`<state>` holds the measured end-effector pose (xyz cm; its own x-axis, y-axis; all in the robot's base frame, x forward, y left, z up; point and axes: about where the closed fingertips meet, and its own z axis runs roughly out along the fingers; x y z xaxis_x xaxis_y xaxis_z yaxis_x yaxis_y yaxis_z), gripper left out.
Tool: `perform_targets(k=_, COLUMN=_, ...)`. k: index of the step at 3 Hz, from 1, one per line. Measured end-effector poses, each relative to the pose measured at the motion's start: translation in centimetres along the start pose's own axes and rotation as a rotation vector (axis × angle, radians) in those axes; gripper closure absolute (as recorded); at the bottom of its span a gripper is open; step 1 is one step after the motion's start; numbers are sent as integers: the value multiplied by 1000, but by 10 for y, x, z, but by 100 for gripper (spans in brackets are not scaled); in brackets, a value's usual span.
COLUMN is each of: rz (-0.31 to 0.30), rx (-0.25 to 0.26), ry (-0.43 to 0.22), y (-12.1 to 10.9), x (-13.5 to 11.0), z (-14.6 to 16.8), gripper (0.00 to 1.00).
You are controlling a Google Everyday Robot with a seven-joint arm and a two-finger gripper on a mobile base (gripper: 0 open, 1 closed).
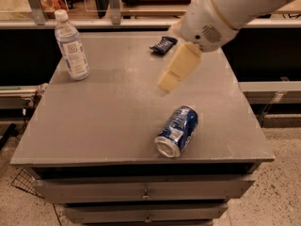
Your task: Move blue plastic bottle near rxbar blueberry
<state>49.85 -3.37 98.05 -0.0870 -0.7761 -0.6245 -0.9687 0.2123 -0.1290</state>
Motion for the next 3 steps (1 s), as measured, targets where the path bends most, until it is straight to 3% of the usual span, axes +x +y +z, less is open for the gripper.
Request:
perform_targets(k=2, rz=1, rx=1, ry=-52, y=-3, x=-16, z=8, gripper=0)
perform_targets(k=3, rz=19, rx=16, ry=-149, y=-18, x=-31, z=29, gripper=0)
